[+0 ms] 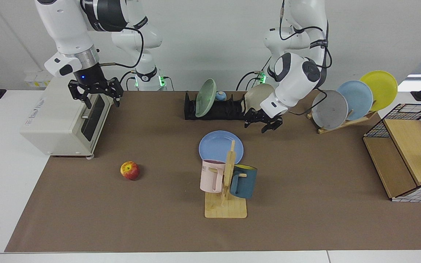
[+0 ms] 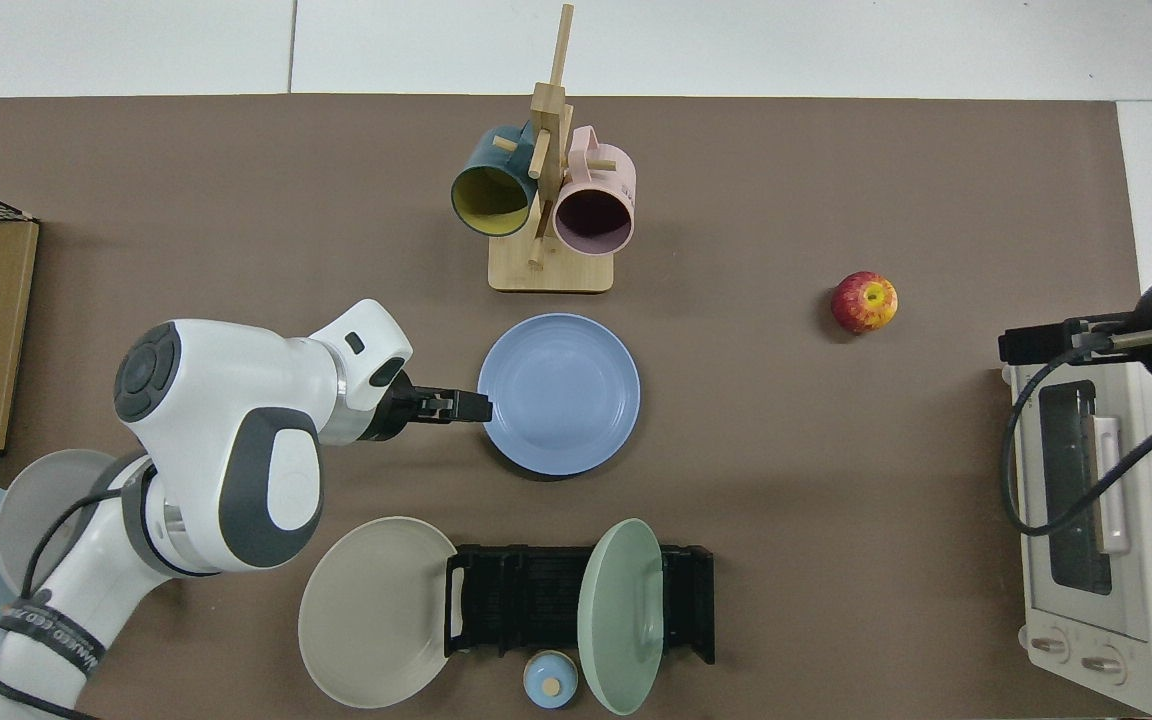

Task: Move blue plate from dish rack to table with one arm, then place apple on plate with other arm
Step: 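Release the plate and withdraw the left gripper while the right gripper reaches the apple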

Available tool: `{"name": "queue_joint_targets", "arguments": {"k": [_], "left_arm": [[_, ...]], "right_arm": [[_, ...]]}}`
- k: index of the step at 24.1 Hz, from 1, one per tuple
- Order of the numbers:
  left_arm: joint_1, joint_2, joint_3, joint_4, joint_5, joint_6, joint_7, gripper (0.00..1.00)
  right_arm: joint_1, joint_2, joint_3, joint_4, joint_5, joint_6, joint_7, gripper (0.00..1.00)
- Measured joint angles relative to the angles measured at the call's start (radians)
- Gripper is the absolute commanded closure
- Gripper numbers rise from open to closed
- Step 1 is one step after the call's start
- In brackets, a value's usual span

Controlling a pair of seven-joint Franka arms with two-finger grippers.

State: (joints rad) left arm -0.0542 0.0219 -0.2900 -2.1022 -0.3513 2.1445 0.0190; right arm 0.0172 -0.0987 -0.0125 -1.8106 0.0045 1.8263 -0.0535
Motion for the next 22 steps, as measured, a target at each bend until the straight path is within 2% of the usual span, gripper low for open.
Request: {"name": "queue_joint_targets", "arguments": {"k": [4, 8, 12, 16, 22], "left_arm": [[0.009, -0.049, 0.002, 0.023, 0.149, -0.075, -0.043, 0.03], [0.024, -0.087, 0.004, 0.068, 0.217, -0.185, -0.046, 0.02], [0.034, -0.094, 0.007, 0.177, 0.280, -0.323, -0.046, 0.02], [0.036, -0.092, 0.023, 0.284, 0.364, -0.402, -0.045, 0.02], [0.037, -0.087, 0.074, 0.450, 0.393, -0.531, -0.029, 0.00]], "right_arm": [[0.001, 0.041, 0.001, -0.032, 0.000, 0.077, 0.000, 0.00], [0.003, 0.114, 0.007, -0.062, 0.000, 0.165, -0.001, 0.00], [0.006, 0.209, 0.010, -0.071, 0.000, 0.267, -0.016, 0.00], [0.010, 0.287, 0.012, -0.072, 0.000, 0.351, -0.036, 0.00], [0.010, 0.387, 0.011, -0.072, 0.000, 0.458, -0.040, 0.00]]}}
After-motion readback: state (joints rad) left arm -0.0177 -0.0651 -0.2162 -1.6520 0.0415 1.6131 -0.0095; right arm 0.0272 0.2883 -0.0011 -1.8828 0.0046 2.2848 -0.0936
